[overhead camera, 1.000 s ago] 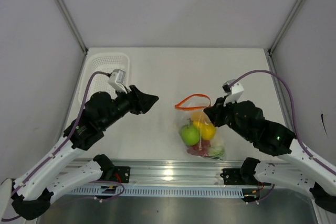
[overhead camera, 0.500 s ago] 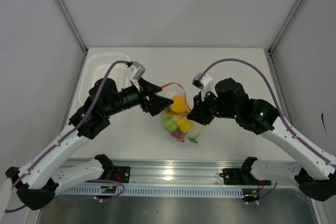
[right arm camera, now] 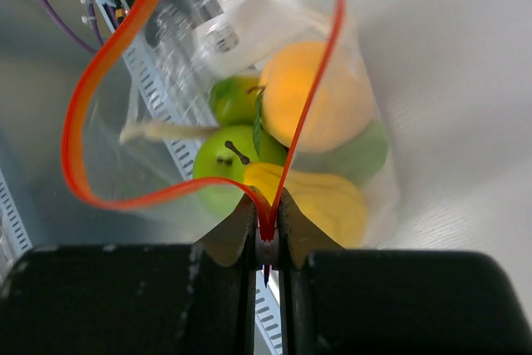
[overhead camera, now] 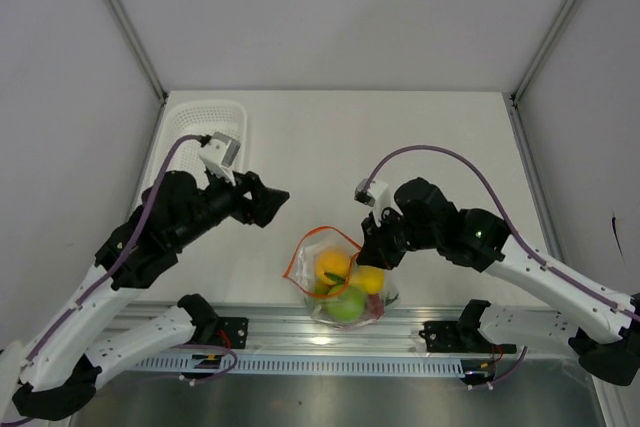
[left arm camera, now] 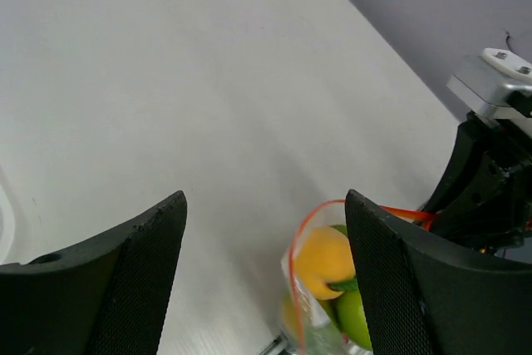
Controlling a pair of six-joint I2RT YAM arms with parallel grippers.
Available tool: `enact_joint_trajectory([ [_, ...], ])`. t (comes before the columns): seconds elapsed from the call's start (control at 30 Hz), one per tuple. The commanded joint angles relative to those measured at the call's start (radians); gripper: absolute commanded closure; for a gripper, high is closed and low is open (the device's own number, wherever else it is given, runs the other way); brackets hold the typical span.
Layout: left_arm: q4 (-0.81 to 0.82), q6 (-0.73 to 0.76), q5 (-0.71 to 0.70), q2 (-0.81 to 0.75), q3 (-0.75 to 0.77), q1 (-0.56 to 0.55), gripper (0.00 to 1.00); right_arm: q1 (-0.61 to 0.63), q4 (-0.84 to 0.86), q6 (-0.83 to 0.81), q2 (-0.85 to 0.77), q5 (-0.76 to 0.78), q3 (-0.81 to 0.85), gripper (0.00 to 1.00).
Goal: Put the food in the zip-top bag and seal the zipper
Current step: Zip the zipper food storage bag at the center of the board.
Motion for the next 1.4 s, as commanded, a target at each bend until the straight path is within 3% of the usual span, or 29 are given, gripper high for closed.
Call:
enact_joint_trajectory([
  [0.0,-0.091,-0.007,0.011,0.027,-0.027,0.005,0.22,0.010,0.100,0.002,-0.046,-0.045,-0.007,1.00],
  [0.07,-0.072,-0.026,0.059,0.050,-0.044,0.023,0.26,0.011,0.092,-0.010,-0.047,-0.052,-0.012,1.00],
  [0.2,-0.023,-0.073,0.361,0.095,-0.108,0.086,0.30,0.011,0.072,-0.030,-0.052,-0.058,-0.007,1.00],
  [0.3,-0.026,-0.121,0.445,0.104,-0.128,0.094,0.30,0.011,0.064,-0.031,-0.061,-0.036,-0.011,1.00],
  [0.6,-0.147,-0.279,0.465,-0.018,-0.231,0.094,0.29,0.011,0.072,-0.028,-0.073,-0.016,-0.011,1.00],
  [0.9,-0.109,-0.326,0.520,-0.075,-0.372,0.077,0.30,0.016,0.075,-0.021,-0.086,-0.015,-0.024,1.00],
  [1.1,-0.055,-0.362,0.511,-0.066,-0.429,0.033,0.38,0.019,0.069,-0.016,-0.093,0.004,-0.020,1.00],
  [1.2,-0.057,-0.359,0.514,-0.051,-0.437,0.017,0.52,0.022,0.069,-0.015,-0.092,0.028,-0.015,1.00],
  [1.23,-0.063,-0.349,0.514,-0.051,-0.425,0.017,0.63,0.022,0.068,-0.010,-0.092,0.040,-0.012,1.00],
  [1.3,-0.087,-0.336,0.509,-0.060,-0.400,0.016,0.76,0.024,0.061,-0.005,-0.095,0.063,-0.012,1.00],
  [1.33,-0.106,-0.316,0.491,-0.058,-0.382,0.016,0.92,0.027,0.061,-0.004,-0.100,0.094,-0.014,1.00],
  [1.37,-0.126,-0.303,0.480,-0.055,-0.318,0.017,0.99,0.030,0.063,0.005,-0.107,0.121,-0.018,1.00],
])
